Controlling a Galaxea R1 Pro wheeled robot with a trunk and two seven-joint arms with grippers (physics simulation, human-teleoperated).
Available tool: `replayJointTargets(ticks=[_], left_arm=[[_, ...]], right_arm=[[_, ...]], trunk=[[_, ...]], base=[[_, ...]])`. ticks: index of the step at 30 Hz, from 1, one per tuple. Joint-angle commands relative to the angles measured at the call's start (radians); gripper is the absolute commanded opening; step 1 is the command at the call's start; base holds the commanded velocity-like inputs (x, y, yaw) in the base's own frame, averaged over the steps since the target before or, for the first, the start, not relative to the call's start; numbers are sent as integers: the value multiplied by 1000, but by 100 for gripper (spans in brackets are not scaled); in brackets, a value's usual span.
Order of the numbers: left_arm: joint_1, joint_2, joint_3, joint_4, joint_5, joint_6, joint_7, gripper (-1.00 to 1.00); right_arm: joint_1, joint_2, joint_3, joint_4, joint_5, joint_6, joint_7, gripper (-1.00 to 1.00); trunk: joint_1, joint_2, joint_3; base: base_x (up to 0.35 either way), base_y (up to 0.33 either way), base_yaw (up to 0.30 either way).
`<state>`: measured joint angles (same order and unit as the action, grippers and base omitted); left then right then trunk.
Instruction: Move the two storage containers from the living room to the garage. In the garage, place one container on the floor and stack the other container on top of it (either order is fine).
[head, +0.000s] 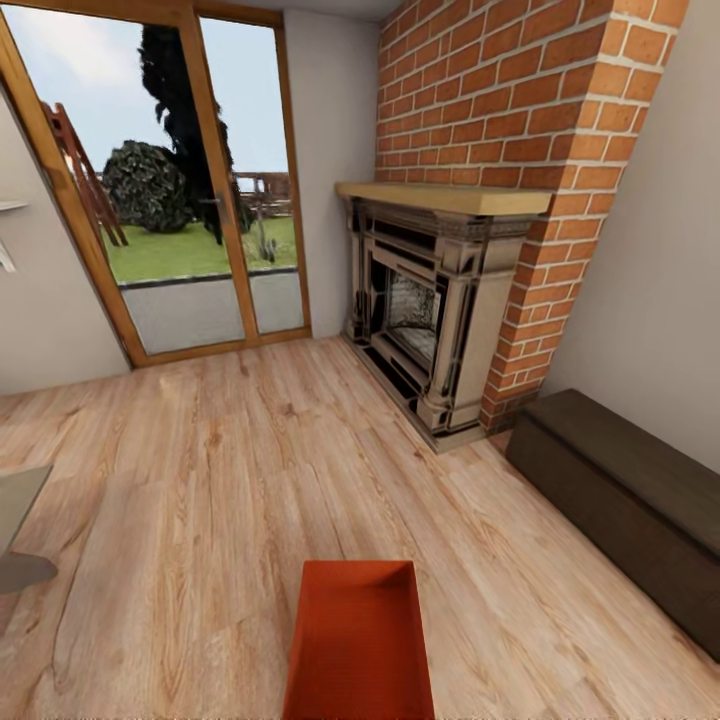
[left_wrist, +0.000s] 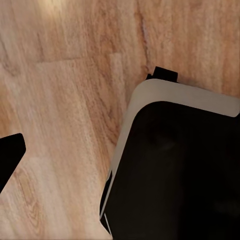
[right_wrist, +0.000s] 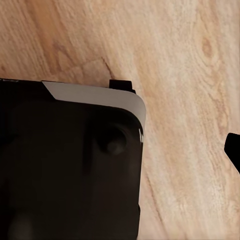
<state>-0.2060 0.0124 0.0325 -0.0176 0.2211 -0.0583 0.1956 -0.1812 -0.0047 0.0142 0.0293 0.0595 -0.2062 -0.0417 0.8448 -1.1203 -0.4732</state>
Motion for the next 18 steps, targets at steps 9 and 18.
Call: replayJointTargets(ticks=[9,18], left_arm=[[-1,0,3,1,4,-4,1,100],[-1,0,3,1,4,-4,1,100]], right_arm=[[-1,1,1,4,6,-5,-4,100],[-1,2,1,4,6,-5,-4,100]], trunk=[[0,-1,-16],[0,-1,-30]], base=[[0,0,0],[0,0,0]])
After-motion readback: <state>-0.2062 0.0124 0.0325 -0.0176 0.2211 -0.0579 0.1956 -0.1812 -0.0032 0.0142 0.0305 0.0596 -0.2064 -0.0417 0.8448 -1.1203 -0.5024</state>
